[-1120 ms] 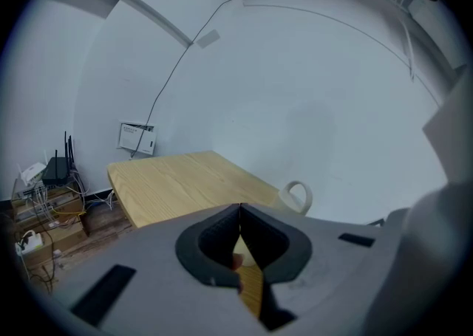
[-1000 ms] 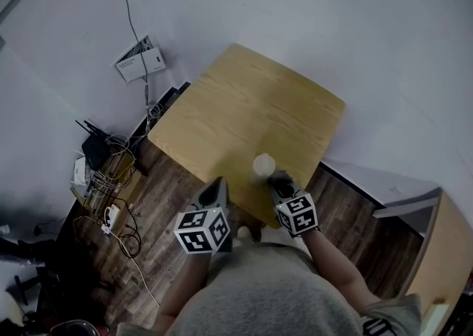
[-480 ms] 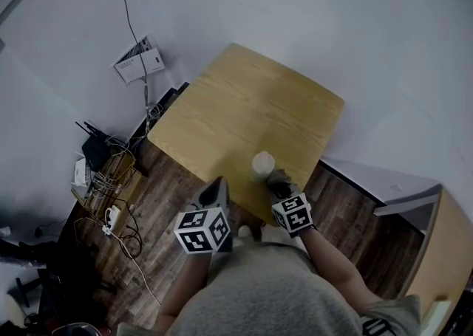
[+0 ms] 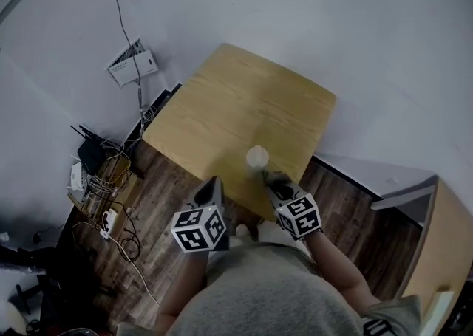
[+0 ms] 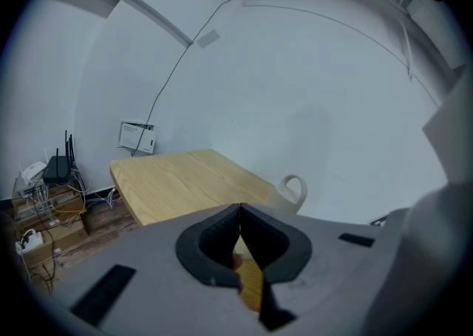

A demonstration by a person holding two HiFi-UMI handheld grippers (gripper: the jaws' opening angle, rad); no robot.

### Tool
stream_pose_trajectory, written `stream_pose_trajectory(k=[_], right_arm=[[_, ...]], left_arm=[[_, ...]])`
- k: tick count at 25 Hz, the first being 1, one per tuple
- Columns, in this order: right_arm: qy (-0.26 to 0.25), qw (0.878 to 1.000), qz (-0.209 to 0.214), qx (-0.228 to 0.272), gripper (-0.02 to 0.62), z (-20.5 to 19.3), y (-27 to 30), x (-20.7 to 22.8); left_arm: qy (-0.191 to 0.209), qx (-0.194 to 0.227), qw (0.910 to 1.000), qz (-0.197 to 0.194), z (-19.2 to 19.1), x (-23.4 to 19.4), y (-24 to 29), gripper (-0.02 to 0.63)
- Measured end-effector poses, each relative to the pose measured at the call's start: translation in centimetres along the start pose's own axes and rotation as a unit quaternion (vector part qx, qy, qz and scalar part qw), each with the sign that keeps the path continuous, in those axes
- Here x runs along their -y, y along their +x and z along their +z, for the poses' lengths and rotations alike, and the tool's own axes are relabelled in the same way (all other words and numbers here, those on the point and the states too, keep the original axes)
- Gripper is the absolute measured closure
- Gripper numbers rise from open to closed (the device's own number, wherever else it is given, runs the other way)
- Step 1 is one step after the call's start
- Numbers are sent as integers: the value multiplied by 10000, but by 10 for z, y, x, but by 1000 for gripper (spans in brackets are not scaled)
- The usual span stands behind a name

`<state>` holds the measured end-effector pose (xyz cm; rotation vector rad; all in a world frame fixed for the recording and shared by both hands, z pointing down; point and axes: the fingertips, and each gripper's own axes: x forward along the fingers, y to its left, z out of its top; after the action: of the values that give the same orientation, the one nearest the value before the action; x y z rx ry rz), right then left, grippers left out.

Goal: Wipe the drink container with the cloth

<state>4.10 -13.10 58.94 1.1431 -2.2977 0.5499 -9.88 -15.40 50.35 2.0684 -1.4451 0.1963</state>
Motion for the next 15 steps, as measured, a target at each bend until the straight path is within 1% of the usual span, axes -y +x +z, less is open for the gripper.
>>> stream_pose_trajectory(k=[4, 7, 9, 15], right_arm=[[-75, 9987, 466, 176, 586, 19, -24, -19], [-203, 9955, 877, 298, 586, 35, -40, -36], [-217, 9932, 1059, 427, 586, 46, -47, -45], [-222, 9888, 1119, 960, 586, 84, -54, -52]], left_arm=[[-12, 34, 10000, -11, 0, 1, -3, 603], [-10, 75, 10000, -37, 1, 4, -5, 603], [-9, 106, 9999, -44, 1, 6, -7, 603], [16, 178, 9998, -20, 6, 6, -9, 603]])
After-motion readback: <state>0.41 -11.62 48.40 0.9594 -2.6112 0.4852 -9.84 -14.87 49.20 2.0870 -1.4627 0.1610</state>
